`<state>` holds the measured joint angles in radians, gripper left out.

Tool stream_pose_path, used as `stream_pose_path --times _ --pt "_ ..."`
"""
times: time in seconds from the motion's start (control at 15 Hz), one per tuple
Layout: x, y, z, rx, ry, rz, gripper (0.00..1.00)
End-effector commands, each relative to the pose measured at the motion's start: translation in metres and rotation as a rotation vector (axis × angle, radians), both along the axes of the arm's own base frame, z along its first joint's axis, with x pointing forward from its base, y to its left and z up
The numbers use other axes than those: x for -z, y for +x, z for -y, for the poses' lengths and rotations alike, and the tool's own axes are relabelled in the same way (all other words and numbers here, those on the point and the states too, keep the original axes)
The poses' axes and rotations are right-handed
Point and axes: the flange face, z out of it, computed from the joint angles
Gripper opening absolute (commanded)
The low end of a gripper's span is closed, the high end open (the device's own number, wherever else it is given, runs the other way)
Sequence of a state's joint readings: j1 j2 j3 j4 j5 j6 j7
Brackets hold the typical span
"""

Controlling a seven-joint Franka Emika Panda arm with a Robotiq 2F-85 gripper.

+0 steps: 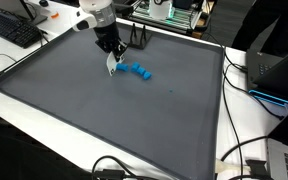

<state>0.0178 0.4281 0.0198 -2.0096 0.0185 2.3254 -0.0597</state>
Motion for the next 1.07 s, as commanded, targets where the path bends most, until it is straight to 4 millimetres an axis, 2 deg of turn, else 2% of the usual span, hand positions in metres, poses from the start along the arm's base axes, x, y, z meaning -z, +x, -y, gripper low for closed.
stream_pose_path --times 0.0,0.73,1.0 --pt "0.021 -0.012 0.002 0.031 0.023 -0.042 0.01" --pt "0.018 -0.013 -0.001 0.180 0.090 -0.075 0.01" --pt "0.007 -0.012 0.002 0.201 0.091 -0.070 0.01"
